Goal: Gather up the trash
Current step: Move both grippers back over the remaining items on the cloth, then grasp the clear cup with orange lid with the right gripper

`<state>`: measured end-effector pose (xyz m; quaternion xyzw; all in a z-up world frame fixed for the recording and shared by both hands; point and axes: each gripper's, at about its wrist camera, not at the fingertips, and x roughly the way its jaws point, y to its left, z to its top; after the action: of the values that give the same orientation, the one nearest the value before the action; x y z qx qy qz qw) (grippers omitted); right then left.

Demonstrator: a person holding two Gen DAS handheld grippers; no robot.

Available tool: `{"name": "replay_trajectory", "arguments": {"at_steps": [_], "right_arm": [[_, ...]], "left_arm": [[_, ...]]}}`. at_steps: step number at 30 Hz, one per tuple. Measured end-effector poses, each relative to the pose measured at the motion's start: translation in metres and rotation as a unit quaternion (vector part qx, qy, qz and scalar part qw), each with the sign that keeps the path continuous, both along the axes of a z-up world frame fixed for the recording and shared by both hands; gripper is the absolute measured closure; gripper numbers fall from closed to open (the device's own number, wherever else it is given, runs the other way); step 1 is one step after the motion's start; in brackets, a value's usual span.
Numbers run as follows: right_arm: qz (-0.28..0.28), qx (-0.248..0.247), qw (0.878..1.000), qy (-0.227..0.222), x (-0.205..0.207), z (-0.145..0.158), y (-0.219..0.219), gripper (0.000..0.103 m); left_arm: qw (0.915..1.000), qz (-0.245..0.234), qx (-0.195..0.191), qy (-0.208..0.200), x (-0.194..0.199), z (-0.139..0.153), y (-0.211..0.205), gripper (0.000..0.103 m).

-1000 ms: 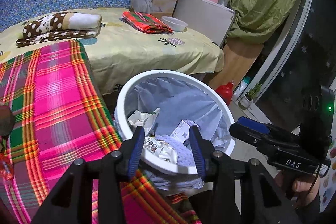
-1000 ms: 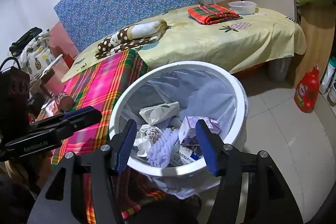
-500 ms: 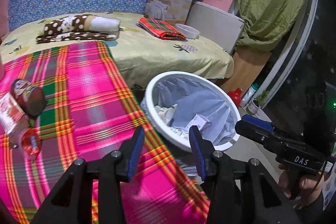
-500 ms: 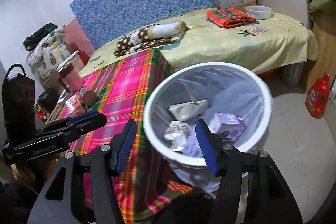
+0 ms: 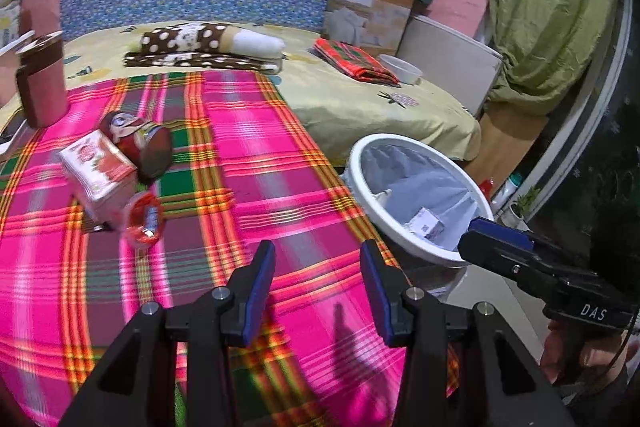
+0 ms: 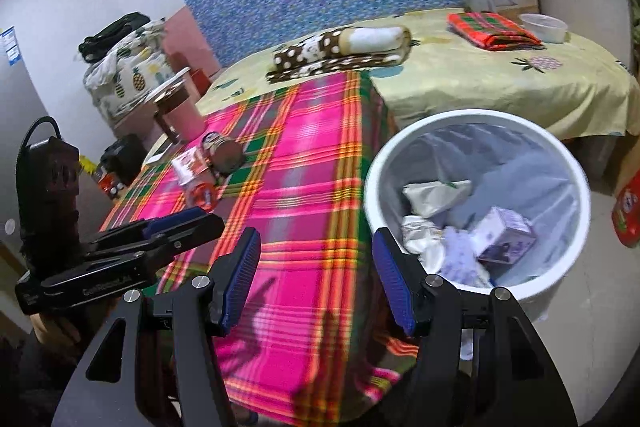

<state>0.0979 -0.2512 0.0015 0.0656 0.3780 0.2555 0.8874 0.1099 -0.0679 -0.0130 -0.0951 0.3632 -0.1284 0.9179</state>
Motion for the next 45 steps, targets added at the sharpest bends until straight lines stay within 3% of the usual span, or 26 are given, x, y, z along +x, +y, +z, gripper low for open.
{"name": "replay_trajectory", "arguments": {"at_steps": [20,45], "right_arm": [[0.073,-0.008,0.997,0.015,0.0,-0.006,0.052,0.043],[0.161,-0.046,0.985,0.029,0.038,-0.023,0.143,0.043]], "left_arm": [[0.9957,0.091,0.008,0.018,-0.026,-0.018,0.071,0.057],[0.9834,0.18,-0.005,0.021,-0.024,-0.025,0.155,0.057]]}}
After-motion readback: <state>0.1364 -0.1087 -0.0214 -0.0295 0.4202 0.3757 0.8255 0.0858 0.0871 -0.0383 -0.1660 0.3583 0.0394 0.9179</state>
